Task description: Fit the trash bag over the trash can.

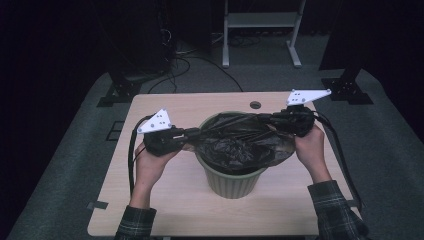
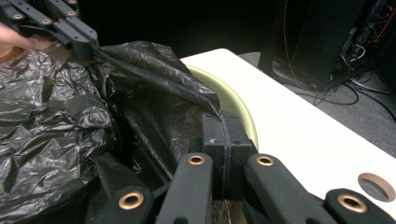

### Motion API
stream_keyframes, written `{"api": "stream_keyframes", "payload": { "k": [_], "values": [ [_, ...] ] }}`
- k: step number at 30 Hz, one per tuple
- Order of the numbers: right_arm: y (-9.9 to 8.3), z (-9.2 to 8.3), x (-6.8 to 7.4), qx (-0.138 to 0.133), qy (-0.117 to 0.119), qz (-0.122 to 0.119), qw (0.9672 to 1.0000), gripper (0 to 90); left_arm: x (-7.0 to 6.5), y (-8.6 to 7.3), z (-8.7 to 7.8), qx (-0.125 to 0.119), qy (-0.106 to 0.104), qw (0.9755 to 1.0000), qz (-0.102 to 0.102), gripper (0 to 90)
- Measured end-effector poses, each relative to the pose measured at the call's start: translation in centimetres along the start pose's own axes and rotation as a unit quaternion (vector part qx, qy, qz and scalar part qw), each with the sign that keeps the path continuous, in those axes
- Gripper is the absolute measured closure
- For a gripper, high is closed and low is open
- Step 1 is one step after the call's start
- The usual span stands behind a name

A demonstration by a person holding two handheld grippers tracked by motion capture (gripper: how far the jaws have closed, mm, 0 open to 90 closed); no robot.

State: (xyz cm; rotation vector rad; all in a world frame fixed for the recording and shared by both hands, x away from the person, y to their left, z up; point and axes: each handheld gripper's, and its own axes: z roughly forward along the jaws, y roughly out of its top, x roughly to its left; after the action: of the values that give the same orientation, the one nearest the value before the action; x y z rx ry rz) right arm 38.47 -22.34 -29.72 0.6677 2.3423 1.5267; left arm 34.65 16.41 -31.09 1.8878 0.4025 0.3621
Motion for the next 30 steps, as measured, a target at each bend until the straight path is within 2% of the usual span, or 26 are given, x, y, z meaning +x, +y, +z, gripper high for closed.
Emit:
{"api": "stream_keyframes", "payload": {
  "k": [5, 10, 12, 15, 18, 24, 27, 30],
  "values": [
    [0.2, 0.6, -0.6, 0.002, -0.005, 0.003, 1.0, 90.0, 1.5, 0.0, 0.3, -0.01, 0.013, 0.9998, -0.013, 89.3],
    [0.6, 1.9, -1.7, 0.012, -0.023, 0.008, 0.9996, 89.9, 3.4, -0.3, 1.5, 0.002, 0.032, 0.9991, -0.028, 89.4],
    [0.7, 2.4, -2.3, 0.012, -0.034, 0.011, 0.9993, 89.9, 4.0, -0.5, 2.2, 0.007, 0.033, 0.9988, -0.034, 89.4],
    [0.7, 3.1, -3.2, 0.02, -0.05, 0.017, 0.9984, 89.8, 4.4, -0.8, 3.0, 0.018, 0.037, 0.9984, -0.038, 89.4],
    [0.3, 3.8, -3.9, 0.032, -0.054, 0.028, 0.9976, 89.9, 4.6, -1.5, 3.6, 0.031, 0.037, 0.9978, -0.045, 89.3],
    [-1.3, 5.1, -4.8, 0.051, -0.054, 0.049, 0.996, 89.8, 4.8, -2.6, 3.9, 0.042, 0.03, 0.9971, -0.057, 89.3],
    [-2.1, 5.2, -5.0, 0.053, -0.047, 0.057, 0.9958, 89.8, 4.6, -3.0, 3.8, 0.046, 0.027, 0.9969, -0.058, 89.4],
    [-2.9, 5.4, -4.9, 0.063, -0.046, 0.061, 0.9951, 89.9, 4.7, -3.6, 4.0, 0.062, 0.027, 0.9958, -0.062, 89.4]
  ]
}}
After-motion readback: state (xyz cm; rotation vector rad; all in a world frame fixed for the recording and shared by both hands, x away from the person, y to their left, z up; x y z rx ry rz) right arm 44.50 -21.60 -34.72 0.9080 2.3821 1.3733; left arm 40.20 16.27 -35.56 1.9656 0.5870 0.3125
